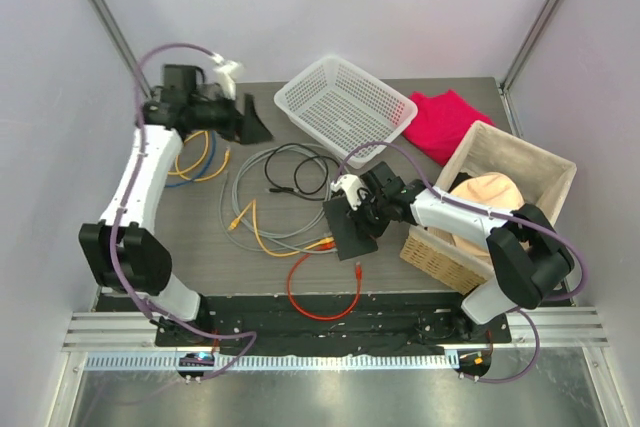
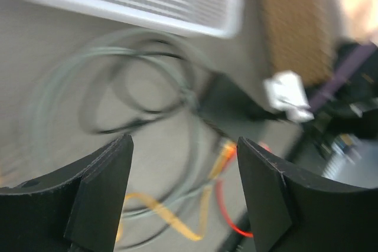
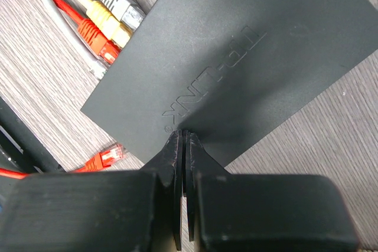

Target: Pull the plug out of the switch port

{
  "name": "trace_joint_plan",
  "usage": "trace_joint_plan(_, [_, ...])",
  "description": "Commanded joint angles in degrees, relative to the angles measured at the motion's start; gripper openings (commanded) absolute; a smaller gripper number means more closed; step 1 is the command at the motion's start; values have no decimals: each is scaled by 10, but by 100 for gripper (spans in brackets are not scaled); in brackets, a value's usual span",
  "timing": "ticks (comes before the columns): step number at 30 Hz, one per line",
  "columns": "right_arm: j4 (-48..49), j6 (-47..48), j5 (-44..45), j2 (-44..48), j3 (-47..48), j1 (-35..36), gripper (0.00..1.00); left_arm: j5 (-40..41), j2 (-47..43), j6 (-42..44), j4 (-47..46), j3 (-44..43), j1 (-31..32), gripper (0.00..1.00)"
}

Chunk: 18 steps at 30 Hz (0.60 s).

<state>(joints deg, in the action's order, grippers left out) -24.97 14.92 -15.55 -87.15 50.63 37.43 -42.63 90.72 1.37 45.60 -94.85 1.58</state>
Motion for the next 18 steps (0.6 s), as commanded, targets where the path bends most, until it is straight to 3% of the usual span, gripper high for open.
trace_joint_plan(1, [-35, 19, 39, -13, 1, -3, 1, -163, 15, -15, -49, 126, 125, 74])
trace_joint_plan(6, [-39, 27, 45, 7, -13, -6, 1, -133, 36, 9, -89, 223, 228, 73])
trace_joint_plan(10, [-40, 26, 44, 24, -31, -15, 1, -105, 61, 21, -125, 269, 232, 73])
trace_joint_plan(18, [-39, 29, 45, 33, -38, -25, 1, -105, 149, 58, -113, 248, 264, 74])
